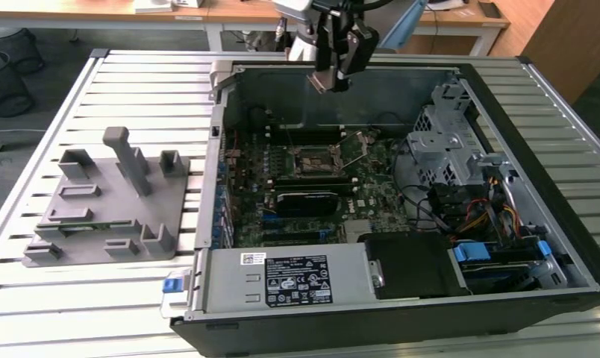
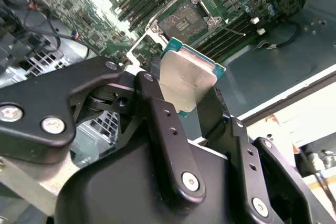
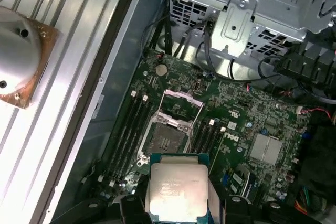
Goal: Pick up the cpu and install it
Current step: 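Place the cpu into insertion slot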
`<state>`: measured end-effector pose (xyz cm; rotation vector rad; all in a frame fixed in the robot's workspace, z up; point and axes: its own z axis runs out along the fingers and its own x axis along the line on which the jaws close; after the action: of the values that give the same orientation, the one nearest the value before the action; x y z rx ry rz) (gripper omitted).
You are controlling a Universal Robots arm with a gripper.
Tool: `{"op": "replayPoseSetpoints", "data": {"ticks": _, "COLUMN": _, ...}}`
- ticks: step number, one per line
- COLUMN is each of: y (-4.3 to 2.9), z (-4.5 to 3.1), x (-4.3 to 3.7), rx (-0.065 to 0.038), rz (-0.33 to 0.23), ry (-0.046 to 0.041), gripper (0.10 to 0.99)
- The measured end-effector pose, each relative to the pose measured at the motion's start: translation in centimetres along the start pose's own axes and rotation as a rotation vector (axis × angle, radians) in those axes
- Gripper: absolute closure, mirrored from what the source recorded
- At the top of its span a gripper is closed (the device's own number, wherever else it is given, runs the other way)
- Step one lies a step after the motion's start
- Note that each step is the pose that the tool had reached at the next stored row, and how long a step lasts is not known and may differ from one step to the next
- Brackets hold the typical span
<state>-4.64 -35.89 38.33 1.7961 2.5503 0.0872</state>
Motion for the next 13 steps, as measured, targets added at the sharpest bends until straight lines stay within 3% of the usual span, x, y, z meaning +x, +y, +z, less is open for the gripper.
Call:
{"op": "replayPoseSetpoints", "data": {"ticks": 7, "y": -0.01, "z": 0.18, "x": 0.01, "rx": -0.002, "rz": 0.122, "ry": -0.0071, "gripper": 0.561}}
{"op": "replayPoseSetpoints", "data": {"ticks": 13, "y": 0.03, "z": 0.70, "x": 0.20, "rx": -0.003, "rz": 0.185, "ry": -0.0106, "gripper": 0.561}}
